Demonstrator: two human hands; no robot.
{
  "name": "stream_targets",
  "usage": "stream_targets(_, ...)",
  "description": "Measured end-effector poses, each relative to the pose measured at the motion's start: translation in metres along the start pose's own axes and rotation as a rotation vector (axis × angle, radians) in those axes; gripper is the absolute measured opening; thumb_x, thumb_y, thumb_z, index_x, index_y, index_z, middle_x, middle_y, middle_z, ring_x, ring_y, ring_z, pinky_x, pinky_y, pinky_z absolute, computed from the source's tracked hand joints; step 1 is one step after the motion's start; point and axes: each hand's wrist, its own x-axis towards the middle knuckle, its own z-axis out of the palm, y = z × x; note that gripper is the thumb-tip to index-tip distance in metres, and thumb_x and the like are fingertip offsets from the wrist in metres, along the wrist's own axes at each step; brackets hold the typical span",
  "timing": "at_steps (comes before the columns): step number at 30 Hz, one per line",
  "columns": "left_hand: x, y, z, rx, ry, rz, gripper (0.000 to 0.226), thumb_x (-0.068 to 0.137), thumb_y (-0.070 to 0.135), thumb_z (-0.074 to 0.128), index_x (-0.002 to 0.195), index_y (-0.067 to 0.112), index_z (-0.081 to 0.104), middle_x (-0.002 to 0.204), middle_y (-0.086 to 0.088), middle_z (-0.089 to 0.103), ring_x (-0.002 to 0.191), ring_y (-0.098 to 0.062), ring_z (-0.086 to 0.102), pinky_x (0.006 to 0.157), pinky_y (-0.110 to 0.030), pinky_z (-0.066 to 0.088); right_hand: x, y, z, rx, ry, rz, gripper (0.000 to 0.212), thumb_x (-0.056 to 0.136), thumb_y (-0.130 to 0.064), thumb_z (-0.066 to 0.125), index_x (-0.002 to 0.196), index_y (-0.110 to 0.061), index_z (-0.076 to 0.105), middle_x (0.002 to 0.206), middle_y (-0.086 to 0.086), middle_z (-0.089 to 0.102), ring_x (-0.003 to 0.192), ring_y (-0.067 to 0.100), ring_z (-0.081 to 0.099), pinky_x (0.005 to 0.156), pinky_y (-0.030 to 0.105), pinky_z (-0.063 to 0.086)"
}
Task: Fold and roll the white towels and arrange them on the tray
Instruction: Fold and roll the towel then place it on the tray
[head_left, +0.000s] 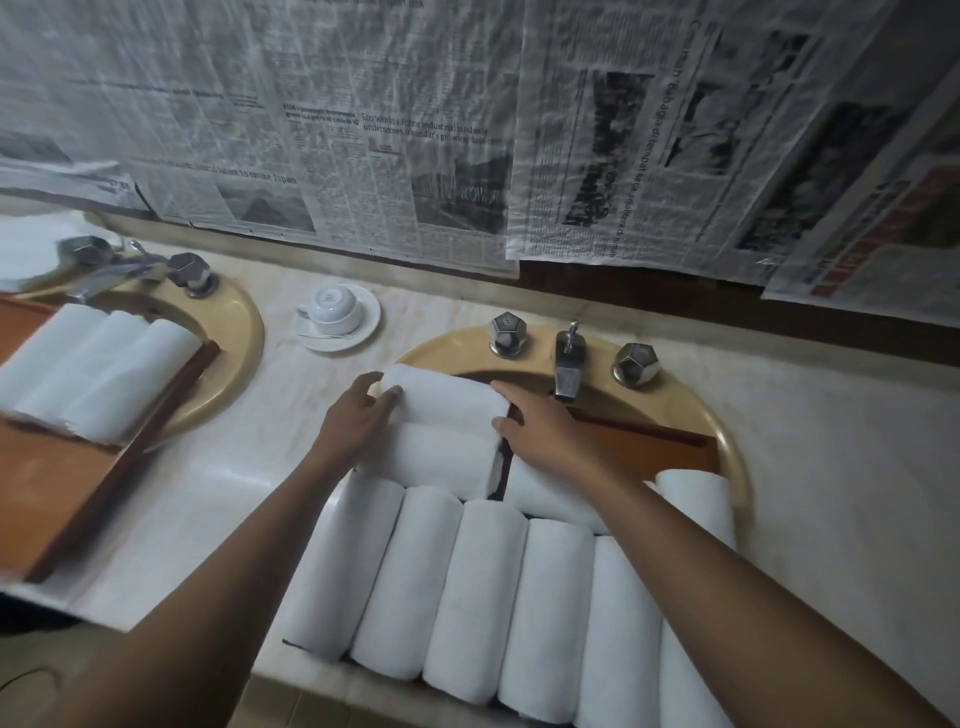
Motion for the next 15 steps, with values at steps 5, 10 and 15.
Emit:
stream_targets(5,-0.053,-0.017,-0.001,0.065,0.175,0.049,0.061,0.099,0.046,0.061,0.152,0.024,0.043,0.136,-0.013,0.056,0.126,-0.027,0.056,0.096,-0.038,0.043,-0.016,-0.002,0.022,-0.150,0.259,-0.207,0.052,0.098,-0.020,0.059,0.150,-0.025,0.050,0.148,0.008,0.041,0.136,0.028,0.038,0.112,0.035,0.031)
stream_targets(10,-0.112,-0.051,-0.003,0.089,0.118,-0.088,0.066,0.095,0.049,0.064,0.153,0.026,0.041,0.140,-0.014,0.054,0.129,-0.029,0.054,0.099,-0.042,0.043,0.015,-0.035,0.017,-0.384,0.093,-0.352,0.061,0.101,-0.027,0.056,0.159,-0.031,0.034,0.167,0.011,0.021,0.148,0.034,0.023,0.120,0.048,0.026)
stream_targets(15,-0.152,-0.069,0.009,0.188,0.121,-0.089,0.074,0.090,0.056,0.066,0.153,0.033,0.037,0.141,-0.008,0.053,0.130,-0.028,0.050,0.102,-0.046,0.044,0.054,-0.062,0.022,-0.541,-0.197,-0.281,0.066,0.104,-0.029,0.048,0.160,-0.043,0.016,0.161,0.004,0.026,0.142,0.034,0.033,0.113,0.054,0.034)
